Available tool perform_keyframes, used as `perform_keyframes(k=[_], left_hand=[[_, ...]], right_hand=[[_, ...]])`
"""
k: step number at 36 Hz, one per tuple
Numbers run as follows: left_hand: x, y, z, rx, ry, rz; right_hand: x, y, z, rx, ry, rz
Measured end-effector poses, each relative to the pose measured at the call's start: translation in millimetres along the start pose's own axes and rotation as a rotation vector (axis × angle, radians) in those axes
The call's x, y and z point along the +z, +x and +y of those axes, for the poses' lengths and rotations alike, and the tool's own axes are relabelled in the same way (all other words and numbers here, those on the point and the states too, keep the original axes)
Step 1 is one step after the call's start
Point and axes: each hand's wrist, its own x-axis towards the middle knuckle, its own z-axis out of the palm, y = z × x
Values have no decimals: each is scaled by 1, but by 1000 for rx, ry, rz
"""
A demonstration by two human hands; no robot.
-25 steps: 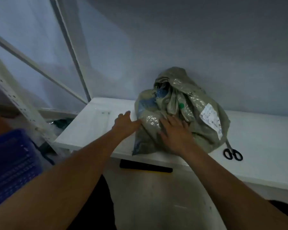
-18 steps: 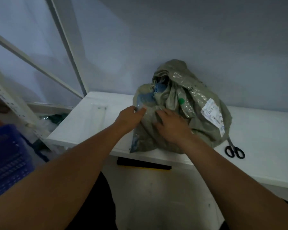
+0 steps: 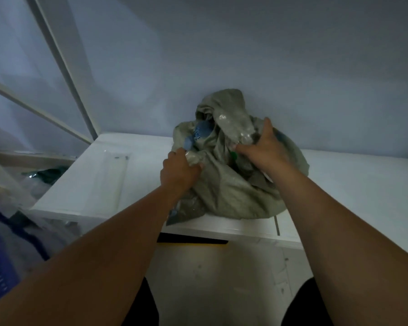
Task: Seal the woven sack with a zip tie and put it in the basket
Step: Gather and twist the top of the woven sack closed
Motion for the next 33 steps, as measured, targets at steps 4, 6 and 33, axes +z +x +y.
perform_keyframes(k=[4, 6, 33], left_hand=[[-2, 13, -5, -53, 72, -28], [-3, 16, -7, -77, 117, -17], [10, 8, 55, 268, -576, -96]], right_hand=[[0, 6, -6, 95, 27, -112], [4, 11, -8, 146, 6, -142], [-16, -8, -22, 245, -22, -130]])
